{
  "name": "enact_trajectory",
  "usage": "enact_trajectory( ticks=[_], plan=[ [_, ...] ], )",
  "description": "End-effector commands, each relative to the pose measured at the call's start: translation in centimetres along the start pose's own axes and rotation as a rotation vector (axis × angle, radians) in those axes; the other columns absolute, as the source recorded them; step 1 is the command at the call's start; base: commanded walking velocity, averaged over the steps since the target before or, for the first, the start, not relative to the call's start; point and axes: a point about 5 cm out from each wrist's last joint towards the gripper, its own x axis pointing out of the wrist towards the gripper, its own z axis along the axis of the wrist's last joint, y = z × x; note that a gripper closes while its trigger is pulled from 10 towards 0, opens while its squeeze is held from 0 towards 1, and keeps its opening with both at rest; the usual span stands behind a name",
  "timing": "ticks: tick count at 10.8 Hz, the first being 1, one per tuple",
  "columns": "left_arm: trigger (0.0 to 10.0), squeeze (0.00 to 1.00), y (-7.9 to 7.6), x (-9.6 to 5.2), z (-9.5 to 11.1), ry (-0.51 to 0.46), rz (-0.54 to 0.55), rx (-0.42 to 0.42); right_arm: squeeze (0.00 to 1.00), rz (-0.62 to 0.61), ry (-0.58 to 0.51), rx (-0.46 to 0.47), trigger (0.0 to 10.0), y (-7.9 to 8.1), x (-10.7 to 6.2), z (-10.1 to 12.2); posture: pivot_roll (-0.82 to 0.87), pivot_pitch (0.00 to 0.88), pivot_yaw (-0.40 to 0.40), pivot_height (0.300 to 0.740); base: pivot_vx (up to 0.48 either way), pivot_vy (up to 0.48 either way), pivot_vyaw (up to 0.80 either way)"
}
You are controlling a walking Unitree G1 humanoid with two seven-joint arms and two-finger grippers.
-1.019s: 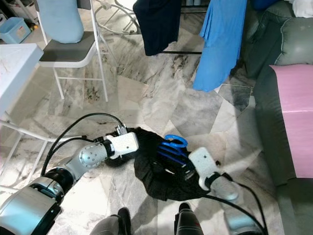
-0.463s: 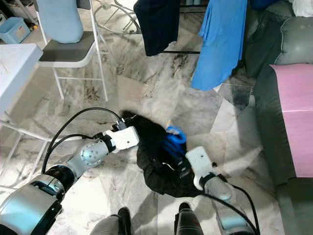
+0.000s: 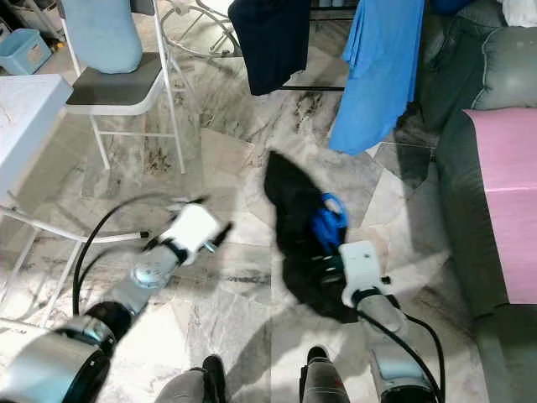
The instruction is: Hang hanger
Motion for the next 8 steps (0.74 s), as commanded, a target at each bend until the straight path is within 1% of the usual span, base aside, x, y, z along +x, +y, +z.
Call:
enact_trajectory(
  ticks=[1,2,3,4,5,7,8],
  plan=[
    [10.0,1.0,0.3,-1.1,-2.5,0.121,0.075,-0.1,0.0,-0.038,0.013,0.05,0.0,0.0,-0.2,-0.4,-0.27,0.231,0.13,0.74,0.0,0.0,0.0],
    [10.0,1.0,-0.1,-1.5,-3.3,0.142,0.1,-0.164,0.0,-0.089,0.019,0.082,0.0,-0.3,-0.4,-0.7,-0.27,0.225,0.124,0.74,0.0,0.0,0.0],
    [10.0,0.0,-0.8,-2.0,-4.0,0.147,0.119,-0.236,0.0,-0.146,0.016,0.15,0.0,-0.6,-0.8,-0.9,-0.27,0.211,0.116,0.74,0.0,0.0,0.0],
    [10.0,0.0,-1.0,-2.3,-4.2,0.151,0.136,-0.267,0.0,-0.176,0.023,0.158,0.7,-0.7,-0.9,-1.1,-0.26,0.197,0.111,0.74,0.0,0.0,0.0],
    [10.0,0.0,-1.1,-2.4,-4.5,0.159,0.161,-0.311,0.0,-0.208,0.044,0.179,10.0,-0.7,-1.0,-1.4,-0.26,0.183,0.106,0.74,0.0,0.0,0.0],
    [10.0,0.0,-1.0,-2.5,-4.6,0.157,0.172,-0.343,0.0,-0.215,0.065,0.209,10.0,-0.2,-0.9,-1.8,-0.25,0.148,0.1,0.74,0.0,0.0,0.0],
    [10.0,0.0,-0.9,-2.5,-4.6,0.16,0.179,-0.38,0.0,-0.208,0.067,0.225,10.0,0.6,-0.8,-1.9,-0.25,0.126,0.101,0.74,0.0,0.0,0.0]
  ],
)
